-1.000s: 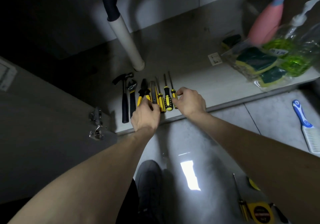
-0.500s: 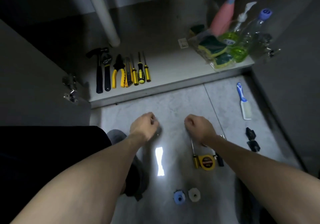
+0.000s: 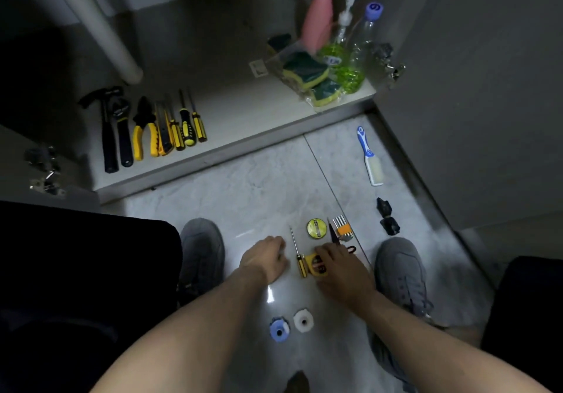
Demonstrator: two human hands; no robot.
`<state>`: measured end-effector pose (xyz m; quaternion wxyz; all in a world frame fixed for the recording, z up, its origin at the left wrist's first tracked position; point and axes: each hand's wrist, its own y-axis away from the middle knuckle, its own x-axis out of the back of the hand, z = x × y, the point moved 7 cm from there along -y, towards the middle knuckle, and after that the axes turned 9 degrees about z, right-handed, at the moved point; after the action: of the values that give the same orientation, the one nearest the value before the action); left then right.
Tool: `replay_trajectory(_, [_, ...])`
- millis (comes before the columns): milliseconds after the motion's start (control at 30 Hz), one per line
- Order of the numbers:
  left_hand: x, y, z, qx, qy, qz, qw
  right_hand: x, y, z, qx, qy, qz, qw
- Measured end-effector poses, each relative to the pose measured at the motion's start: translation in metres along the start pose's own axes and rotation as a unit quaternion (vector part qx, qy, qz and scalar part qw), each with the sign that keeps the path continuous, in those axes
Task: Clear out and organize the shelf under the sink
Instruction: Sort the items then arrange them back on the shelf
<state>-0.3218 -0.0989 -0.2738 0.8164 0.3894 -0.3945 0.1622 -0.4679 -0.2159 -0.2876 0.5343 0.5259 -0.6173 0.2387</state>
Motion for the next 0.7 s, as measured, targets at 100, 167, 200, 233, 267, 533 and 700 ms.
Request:
replay_trajectory(100, [0.011, -0.013, 0.008, 0.019, 0.025, 0.031, 0.999, 0.003, -0.01, -0.005, 0.013, 0.005, 0.027, 1.0])
replay_trajectory(167, [0.019, -0.023, 0.014, 0.025, 0.042, 0.051, 0.997, 0.013, -0.013, -0.005, 0.023, -0.03, 0.063, 0.997])
replay_trajectory(200, [0.022, -0.028, 0.016, 0.028, 0.052, 0.062, 0.996, 0.019, -0.013, -0.003, 0.027, -0.053, 0.091, 0.994])
replay_trajectory(233, [0.025, -0.033, 0.019, 0.027, 0.061, 0.073, 0.995, 0.027, -0.011, 0.0, 0.023, -0.074, 0.123, 0.989])
replay_trajectory(267, [0.028, -0.038, 0.022, 0.022, 0.068, 0.082, 0.994, 0.034, -0.011, 0.006, 0.004, -0.094, 0.148, 0.985])
replay_trajectory(533, [0.0, -0.075, 0.078, -0.105, 0.007, 0.028, 0.994, 0.052, -0.012, 0.072, -0.31, -0.268, 0.215, 0.887])
replay_trajectory(700, [-0.02, -0.084, 0.092, -0.135, -0.096, 0.013, 0.986, 0.052, -0.012, 0.084, -0.346, -0.279, 0.234, 0.865])
